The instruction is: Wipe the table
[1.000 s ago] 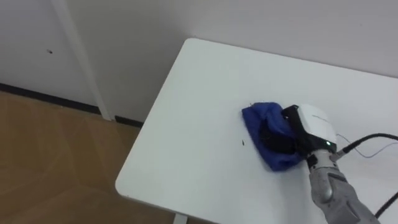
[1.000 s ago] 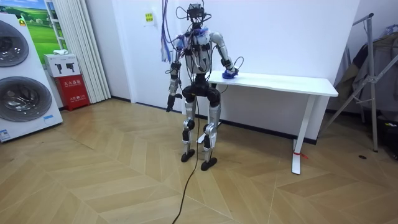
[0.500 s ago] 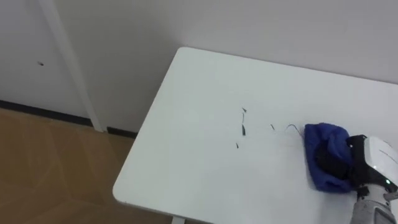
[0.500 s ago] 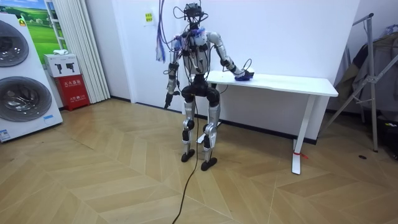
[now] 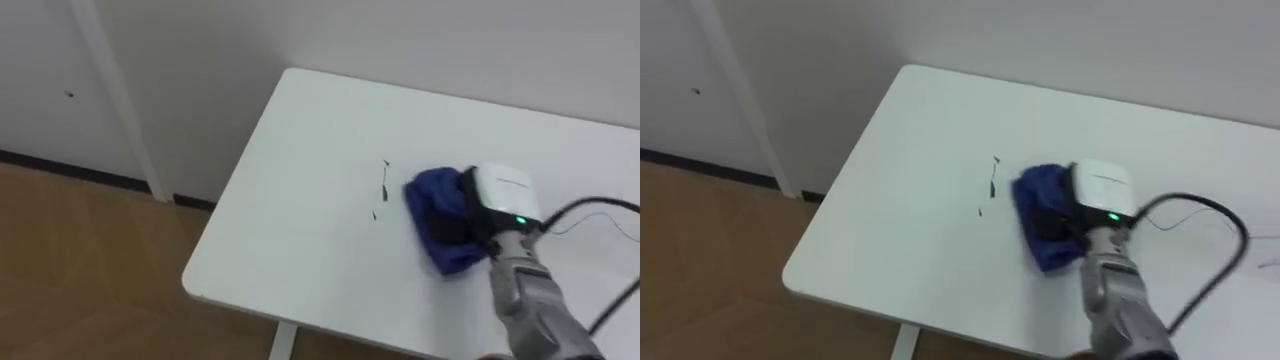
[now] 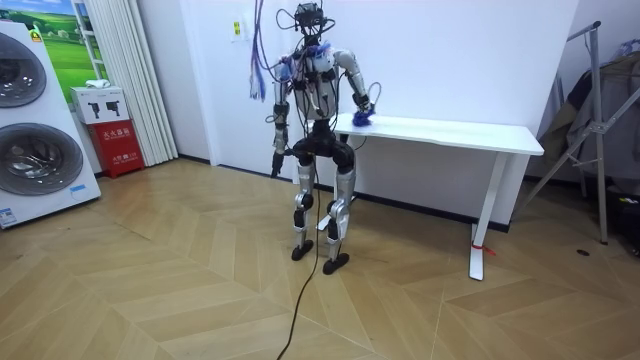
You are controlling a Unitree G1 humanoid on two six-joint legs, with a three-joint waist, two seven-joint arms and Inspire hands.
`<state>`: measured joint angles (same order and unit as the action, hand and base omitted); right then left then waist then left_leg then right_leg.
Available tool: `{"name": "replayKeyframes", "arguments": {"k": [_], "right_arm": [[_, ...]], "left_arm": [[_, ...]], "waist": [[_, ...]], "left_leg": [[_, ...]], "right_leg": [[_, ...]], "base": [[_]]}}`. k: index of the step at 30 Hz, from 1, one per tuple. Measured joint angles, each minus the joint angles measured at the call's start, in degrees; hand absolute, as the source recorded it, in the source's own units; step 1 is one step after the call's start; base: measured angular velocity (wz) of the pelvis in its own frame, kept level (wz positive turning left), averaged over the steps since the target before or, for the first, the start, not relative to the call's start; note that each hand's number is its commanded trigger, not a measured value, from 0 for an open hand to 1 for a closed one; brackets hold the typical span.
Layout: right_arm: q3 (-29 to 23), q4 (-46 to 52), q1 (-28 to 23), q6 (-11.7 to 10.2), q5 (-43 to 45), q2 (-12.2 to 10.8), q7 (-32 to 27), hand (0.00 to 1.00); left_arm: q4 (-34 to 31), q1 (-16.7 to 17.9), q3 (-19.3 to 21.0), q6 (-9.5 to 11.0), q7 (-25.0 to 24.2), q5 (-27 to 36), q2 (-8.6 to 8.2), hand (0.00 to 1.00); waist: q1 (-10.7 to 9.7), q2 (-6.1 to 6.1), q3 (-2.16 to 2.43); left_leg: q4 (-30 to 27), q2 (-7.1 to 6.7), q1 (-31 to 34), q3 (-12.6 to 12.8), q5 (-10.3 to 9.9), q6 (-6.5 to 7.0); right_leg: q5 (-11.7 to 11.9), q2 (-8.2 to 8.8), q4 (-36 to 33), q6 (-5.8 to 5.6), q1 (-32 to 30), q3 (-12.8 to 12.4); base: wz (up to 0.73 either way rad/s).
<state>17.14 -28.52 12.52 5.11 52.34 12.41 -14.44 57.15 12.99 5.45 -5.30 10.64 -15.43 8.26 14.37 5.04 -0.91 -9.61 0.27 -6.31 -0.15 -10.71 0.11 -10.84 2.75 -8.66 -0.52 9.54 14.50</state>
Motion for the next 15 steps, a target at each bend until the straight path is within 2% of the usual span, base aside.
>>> {"name": "replayKeyframes", "arguments": {"k": [2,3,6,7,8,9,11,12,13,14,15], "right_arm": [[0.1,-0.5,3.0,-0.1,-0.4,-1.0,1.5,1.0],[0.1,-0.8,3.5,-0.1,-0.4,-1.0,1.5,1.0],[-0.9,-4.8,4.0,-0.6,0.2,-0.8,1.3,1.0],[-2.2,-6.1,3.2,-1.3,-0.2,0.3,1.3,1.0],[-3.8,-7.0,2.0,-3.2,-1.7,1.6,-0.1,1.0],[-4.4,-7.5,0.9,-4.1,-2.4,2.3,-0.9,1.0],[-8.5,-8.0,-4.0,-6.9,-3.7,3.1,-5.3,1.0],[-9.8,-8.0,-5.2,-7.9,-4.2,3.2,-6.3,1.0],[-12.0,-8.1,-7.4,-9.5,-4.8,3.2,-7.9,1.0],[-14.5,-8.4,-9.6,-10.6,-5.4,3.3,-9.2,1.0],[-15.6,-8.6,-10.6,-10.9,-6.0,3.3,-9.9,1.0]], "left_arm": [[-0.1,0.3,0.0,-0.9,-0.1,0.0,-0.08,0.0],[-0.2,0.6,0.0,-1.2,-0.1,0.0,0.04,0.0],[-1.9,4.5,0.1,-1.9,-0.1,-0.1,0.47,0.0],[-2.1,5.2,0.4,-1.8,-0.3,-0.2,0.44,0.0],[-2.1,5.7,0.8,-1.8,-0.8,-0.1,0.65,0.0],[-2.1,6.0,1.3,-1.7,-1.1,0.1,0.86,0.0],[-2.2,7.1,2.1,-1.6,-1.4,-0.1,2.25,0.0],[-2.2,7.1,3.0,-1.5,-1.4,-0.1,2.27,0.0],[-2.2,7.7,4.7,-1.1,-1.4,-0.4,2.3,0.0],[-2.4,8.1,6.0,-0.7,-1.3,-0.4,2.38,0.0],[-2.6,8.3,6.5,-0.6,-1.3,-0.4,2.39,0.0]], "waist": [[2.0,0.49,0.28],[2.0,0.58,0.26],[1.5,0.58,0.24],[1.2,0.31,0.1],[1.1,-0.07,0.05],[0.6,-0.27,0.03],[-2.0,-0.31,0.42],[-2.3,-0.4,0.45],[-3.7,-0.62,0.49],[-4.9,-0.82,0.77],[-5.3,-0.83,1.01]], "left_leg": [[-0.2,-0.26,0.7,-0.8,0.0,0.02],[-0.2,-0.32,0.9,-1.2,0.0,0.06],[-0.6,-0.93,0.7,-2.8,0.1,0.11],[-0.6,-1.05,0.7,-3.6,0.1,0.12],[-0.5,-1.1,0.7,-3.7,0.1,0.14],[-0.4,-1.22,0.6,-3.8,0.1,0.14],[-0.3,-1.93,0.5,-3.2,0.4,0.62],[-0.1,-2.02,0.3,-2.9,0.4,0.63],[0.0,-2.3,0.0,-3.1,0.4,0.63],[0.0,-2.54,-0.3,-3.0,0.4,0.64],[0.0,-2.68,-0.4,-2.9,0.4,0.64]], "right_leg": [[0.0,0.26,0.0,-0.05,-0.3,1.0],[0.0,0.32,-0.1,-0.08,-0.3,1.5],[0.0,0.86,0.1,-0.15,0.5,2.4],[0.0,1.13,0.1,-0.21,0.7,3.0],[0.0,1.36,0.1,-0.25,0.9,3.0],[0.0,1.47,0.2,-0.29,1.2,3.2],[-0.2,2.26,0.0,-0.93,1.9,3.4],[-0.3,2.32,0.1,-1.08,2.0,3.2],[-0.3,2.52,0.3,-1.16,2.6,3.3],[-0.3,2.78,0.2,-1.27,2.9,3.2],[-0.4,2.93,0.1,-1.39,2.9,3.1]], "base": [[0.22],[0.33],[0.37],[0.3],[0.27],[0.32],[0.35],[0.19],[0.11],[0.09],[-0.07]]}}
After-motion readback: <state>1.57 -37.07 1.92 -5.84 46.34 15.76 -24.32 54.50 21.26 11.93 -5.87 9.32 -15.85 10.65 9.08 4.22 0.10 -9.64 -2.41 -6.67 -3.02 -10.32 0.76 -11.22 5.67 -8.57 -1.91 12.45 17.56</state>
